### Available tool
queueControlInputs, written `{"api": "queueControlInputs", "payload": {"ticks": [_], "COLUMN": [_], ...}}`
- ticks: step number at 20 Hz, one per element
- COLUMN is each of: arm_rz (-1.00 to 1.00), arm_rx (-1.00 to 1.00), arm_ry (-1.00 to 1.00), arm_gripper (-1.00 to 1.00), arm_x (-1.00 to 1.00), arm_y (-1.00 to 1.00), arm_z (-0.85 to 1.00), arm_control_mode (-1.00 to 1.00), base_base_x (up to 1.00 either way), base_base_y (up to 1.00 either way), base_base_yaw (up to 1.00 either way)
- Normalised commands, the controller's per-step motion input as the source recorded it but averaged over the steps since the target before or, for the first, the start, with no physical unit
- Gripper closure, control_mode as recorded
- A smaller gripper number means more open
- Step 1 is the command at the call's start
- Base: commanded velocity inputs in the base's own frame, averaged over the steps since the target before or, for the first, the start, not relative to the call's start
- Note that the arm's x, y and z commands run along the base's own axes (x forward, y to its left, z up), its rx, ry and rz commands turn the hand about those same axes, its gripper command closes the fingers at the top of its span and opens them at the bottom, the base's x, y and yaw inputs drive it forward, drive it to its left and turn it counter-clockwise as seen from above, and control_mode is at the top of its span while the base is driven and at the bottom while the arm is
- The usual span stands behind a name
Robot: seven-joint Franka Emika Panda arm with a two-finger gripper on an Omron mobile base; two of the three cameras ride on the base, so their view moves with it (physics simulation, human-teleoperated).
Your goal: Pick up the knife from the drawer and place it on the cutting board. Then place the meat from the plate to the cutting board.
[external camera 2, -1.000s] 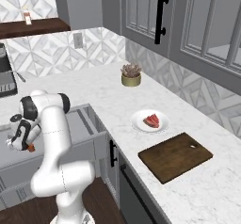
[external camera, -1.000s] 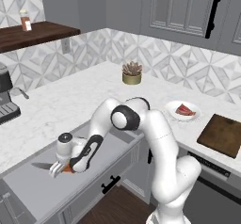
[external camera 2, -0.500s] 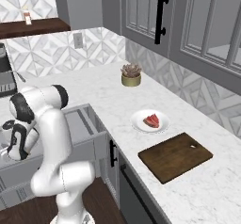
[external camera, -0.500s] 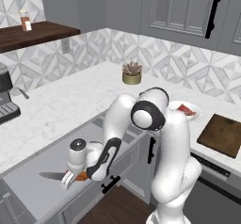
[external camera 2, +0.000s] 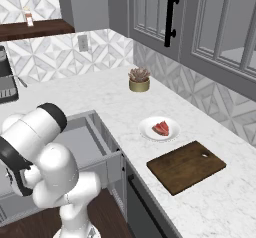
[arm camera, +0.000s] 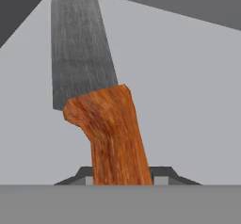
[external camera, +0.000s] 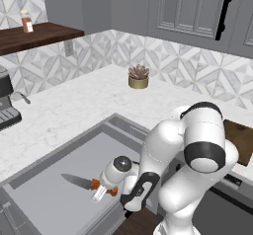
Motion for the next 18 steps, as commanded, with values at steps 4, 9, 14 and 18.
{"api": "queueControlInputs", "payload": {"ticks": [4,9,14,18], "arm_rz": [0.0,-0.01,-0.03,-0.04], "arm_rx": [0.0,-0.02,-0.24,-0.32], "arm_ry": [0.08,0.18,0.27,0.14], "arm_gripper": [1.0,1.0,1.0,1.0], "arm_x": [0.14,0.19,0.03,0.0], "arm_y": [-0.37,-0.22,-0.02,-0.25], "arm_z": [1.0,1.0,1.0,1.0], "arm_control_mode": [-1.0,-1.0,-1.0,-1.0], "base_base_x": [0.0,0.0,0.0,0.0], "base_base_y": [0.0,0.0,0.0,0.0], "base_base_yaw": [0.0,0.0,0.0,0.0]}}
